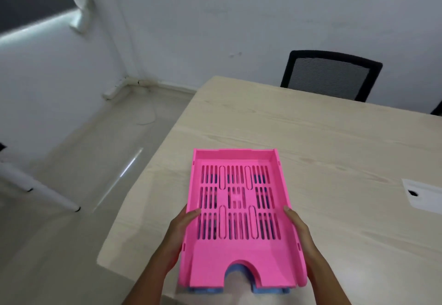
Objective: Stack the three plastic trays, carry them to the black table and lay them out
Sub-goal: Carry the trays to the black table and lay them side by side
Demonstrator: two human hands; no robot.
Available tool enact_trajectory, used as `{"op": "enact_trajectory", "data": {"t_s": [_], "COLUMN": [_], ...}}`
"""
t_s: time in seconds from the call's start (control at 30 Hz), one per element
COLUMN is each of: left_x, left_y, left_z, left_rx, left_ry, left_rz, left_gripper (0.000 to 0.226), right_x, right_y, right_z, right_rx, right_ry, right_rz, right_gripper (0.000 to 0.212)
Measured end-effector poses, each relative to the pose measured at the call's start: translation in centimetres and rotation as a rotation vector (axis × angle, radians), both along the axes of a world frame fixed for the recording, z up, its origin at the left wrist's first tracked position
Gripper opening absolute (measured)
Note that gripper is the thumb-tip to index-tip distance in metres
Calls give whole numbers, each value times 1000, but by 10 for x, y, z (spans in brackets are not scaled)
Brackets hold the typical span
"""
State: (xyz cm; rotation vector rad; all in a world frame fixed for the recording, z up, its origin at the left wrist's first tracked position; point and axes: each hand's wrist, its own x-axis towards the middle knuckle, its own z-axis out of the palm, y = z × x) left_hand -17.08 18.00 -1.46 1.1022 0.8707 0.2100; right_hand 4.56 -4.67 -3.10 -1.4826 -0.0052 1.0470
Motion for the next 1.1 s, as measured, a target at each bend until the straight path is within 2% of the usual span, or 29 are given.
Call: {"op": "enact_trajectory", "data": {"t_s": [0.2, 0.3, 0.5, 0.57, 0.67, 0.87, 1.1], "left_x": [-86, -139, -262, -309, -379, -488, -562], "left_y": [43, 72, 132, 148, 164, 188, 254], "left_z": [-1, -2, -3, -3, -2, 9, 23], "left_rx": [-1, -1, 25, 24, 15, 35, 62], "left_ry": [1, -6, -8, -3, 27, 31, -17], "left_rz": [189, 289, 536, 627, 776, 1026, 1188], "left_gripper": [56, 61, 67, 62, 50, 44, 41], "right_x": [-49, -80, -186, -227, -291, -404, -487], "right_y": [87, 138, 267, 309, 363, 457, 567], "right_z": [0, -10, 18, 22, 27, 49, 59], "right_rx": [-5, -2, 66, 88, 81, 119, 158], "right_ry": [-29, -19, 11, 17, 25, 69, 159], "right_rz": [201, 297, 548, 638, 752, 965, 1103], "right_gripper": [70, 71, 62, 56, 64, 57, 71]}}
